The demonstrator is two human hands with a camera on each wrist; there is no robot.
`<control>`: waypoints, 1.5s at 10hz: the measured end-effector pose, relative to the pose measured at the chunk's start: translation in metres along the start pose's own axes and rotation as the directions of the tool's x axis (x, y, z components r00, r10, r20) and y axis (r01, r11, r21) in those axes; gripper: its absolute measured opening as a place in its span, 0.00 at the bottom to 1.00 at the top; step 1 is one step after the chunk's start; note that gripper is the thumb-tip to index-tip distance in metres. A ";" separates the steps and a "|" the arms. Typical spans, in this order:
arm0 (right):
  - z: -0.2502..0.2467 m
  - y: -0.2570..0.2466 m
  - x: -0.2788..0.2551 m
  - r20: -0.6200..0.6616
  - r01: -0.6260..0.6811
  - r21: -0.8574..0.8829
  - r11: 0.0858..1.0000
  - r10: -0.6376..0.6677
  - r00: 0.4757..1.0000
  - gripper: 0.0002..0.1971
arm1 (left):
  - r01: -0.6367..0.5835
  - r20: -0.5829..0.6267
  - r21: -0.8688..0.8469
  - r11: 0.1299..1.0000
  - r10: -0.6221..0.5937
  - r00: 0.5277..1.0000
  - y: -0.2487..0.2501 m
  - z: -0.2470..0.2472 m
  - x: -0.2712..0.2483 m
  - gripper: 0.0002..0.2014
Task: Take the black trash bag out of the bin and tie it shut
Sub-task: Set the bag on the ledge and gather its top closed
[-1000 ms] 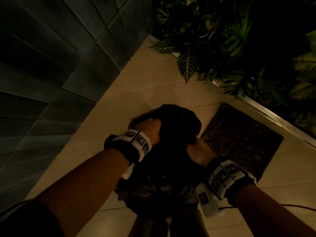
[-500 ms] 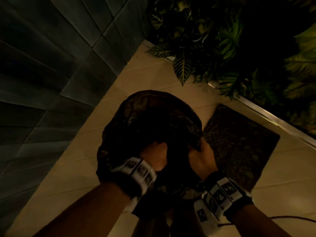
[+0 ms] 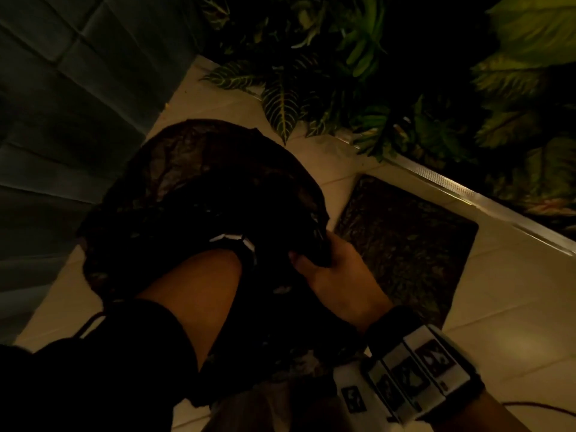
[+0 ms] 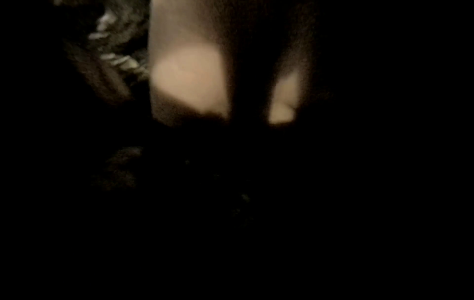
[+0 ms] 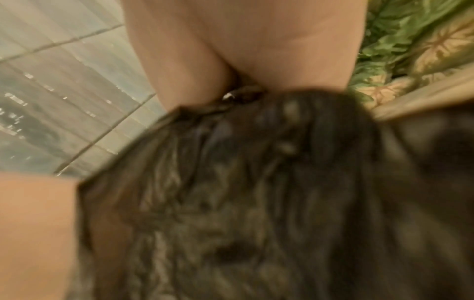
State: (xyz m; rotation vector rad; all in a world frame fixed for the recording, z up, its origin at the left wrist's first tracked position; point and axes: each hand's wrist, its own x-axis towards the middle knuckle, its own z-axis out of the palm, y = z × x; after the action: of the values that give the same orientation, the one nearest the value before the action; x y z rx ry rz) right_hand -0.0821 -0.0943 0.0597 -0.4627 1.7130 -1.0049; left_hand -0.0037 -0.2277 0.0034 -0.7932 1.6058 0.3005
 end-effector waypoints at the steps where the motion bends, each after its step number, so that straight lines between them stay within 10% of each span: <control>1: -0.002 0.003 0.006 0.011 -0.015 0.020 1.000 0.015 1.000 0.18 | 0.045 0.121 0.343 0.938 -0.091 0.988 0.004 0.004 0.009 0.23; 4: 0.000 -0.006 0.014 -0.152 -0.168 0.006 0.986 0.167 0.974 0.22 | -0.416 -0.460 -0.308 0.856 0.249 0.853 -0.048 0.012 -0.036 0.17; 5: 0.002 -0.019 0.019 -0.278 -0.129 -0.135 0.982 0.087 0.957 0.25 | -0.561 -0.770 -0.356 0.747 0.107 0.629 -0.082 0.011 -0.065 0.18; 6: 0.005 -0.032 0.022 -0.282 0.198 -0.466 0.862 -0.356 0.891 0.30 | -0.506 -0.880 -0.248 0.826 0.027 0.475 -0.110 0.009 -0.072 0.31; 7: 0.006 -0.040 0.032 0.069 0.397 -0.711 0.580 -0.505 0.861 0.22 | -0.454 -0.728 -0.211 0.866 0.170 0.664 -0.129 0.001 -0.038 0.34; 8: 0.001 -0.035 0.055 0.167 0.406 -0.765 0.500 -0.455 0.875 0.20 | -0.525 -0.526 -0.459 0.717 0.257 0.811 -0.134 -0.008 0.002 0.26; 9: -0.004 -0.032 0.079 0.081 0.166 -0.809 0.563 -0.173 0.982 0.21 | -0.530 -0.501 -0.658 0.534 0.215 0.838 -0.127 -0.021 0.019 0.27; 10: -0.005 -0.033 0.089 -0.011 -0.132 -0.725 0.676 0.181 0.984 0.21 | -0.558 -0.582 -0.662 0.500 0.126 0.803 -0.126 -0.025 0.026 0.25; 11: -0.003 -0.029 0.085 -0.024 -0.217 -0.722 0.657 0.289 0.957 0.25 | -0.450 -0.473 -0.715 0.535 0.103 0.875 -0.135 -0.006 0.027 0.25; 12: -0.006 -0.022 0.063 -0.200 -0.207 -0.703 0.681 0.090 0.976 0.25 | -0.538 -0.719 -0.597 0.595 -0.100 0.687 -0.145 0.023 0.015 0.16; 13: -0.006 -0.019 0.022 -0.291 -0.019 -0.693 0.721 -0.255 0.922 0.26 | -0.608 -0.885 -0.450 0.654 -0.238 0.399 -0.143 0.060 -0.022 0.12; 14: -0.003 -0.011 -0.017 -0.242 -0.048 -0.540 0.840 -0.101 0.965 0.30 | -0.451 -0.762 -0.611 0.651 -0.329 0.559 -0.133 0.103 -0.057 0.24; 15: 0.004 0.003 -0.034 -0.095 -0.191 -0.418 0.888 0.166 0.982 0.36 | -0.331 -0.449 -0.872 0.362 -0.316 0.836 -0.118 0.147 -0.060 0.39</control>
State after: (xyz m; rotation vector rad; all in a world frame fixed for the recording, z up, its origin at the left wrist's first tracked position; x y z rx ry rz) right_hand -0.0655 -0.0699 0.0766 -0.5457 1.9945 -0.5096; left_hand 0.1846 -0.2055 0.0584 -1.9359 1.9230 1.1930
